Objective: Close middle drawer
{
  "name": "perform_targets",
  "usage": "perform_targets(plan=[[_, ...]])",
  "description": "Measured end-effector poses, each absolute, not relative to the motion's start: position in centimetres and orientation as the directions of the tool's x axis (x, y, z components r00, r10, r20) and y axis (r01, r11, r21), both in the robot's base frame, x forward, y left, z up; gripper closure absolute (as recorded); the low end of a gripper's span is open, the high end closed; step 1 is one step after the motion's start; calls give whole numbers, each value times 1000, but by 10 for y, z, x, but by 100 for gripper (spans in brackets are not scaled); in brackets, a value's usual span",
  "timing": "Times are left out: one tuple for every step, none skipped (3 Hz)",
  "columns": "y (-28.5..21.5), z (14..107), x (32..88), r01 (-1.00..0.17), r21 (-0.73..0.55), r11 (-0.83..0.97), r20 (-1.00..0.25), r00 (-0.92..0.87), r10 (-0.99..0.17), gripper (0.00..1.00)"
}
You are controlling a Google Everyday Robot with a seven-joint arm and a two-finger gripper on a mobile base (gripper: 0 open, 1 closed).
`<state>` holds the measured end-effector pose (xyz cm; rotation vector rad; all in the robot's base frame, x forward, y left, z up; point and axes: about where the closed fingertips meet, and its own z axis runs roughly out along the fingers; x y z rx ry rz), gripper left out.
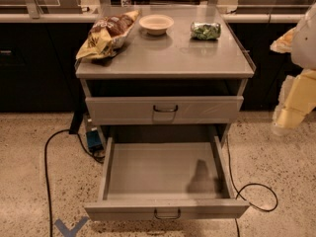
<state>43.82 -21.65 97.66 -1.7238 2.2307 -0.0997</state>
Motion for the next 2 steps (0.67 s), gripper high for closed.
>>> perform_targets(plan=[[-217,977,438,-931,-247,270,-207,-221,-953,0],[-206,951,430,-943,-203,265,-225,-219,-950,0]])
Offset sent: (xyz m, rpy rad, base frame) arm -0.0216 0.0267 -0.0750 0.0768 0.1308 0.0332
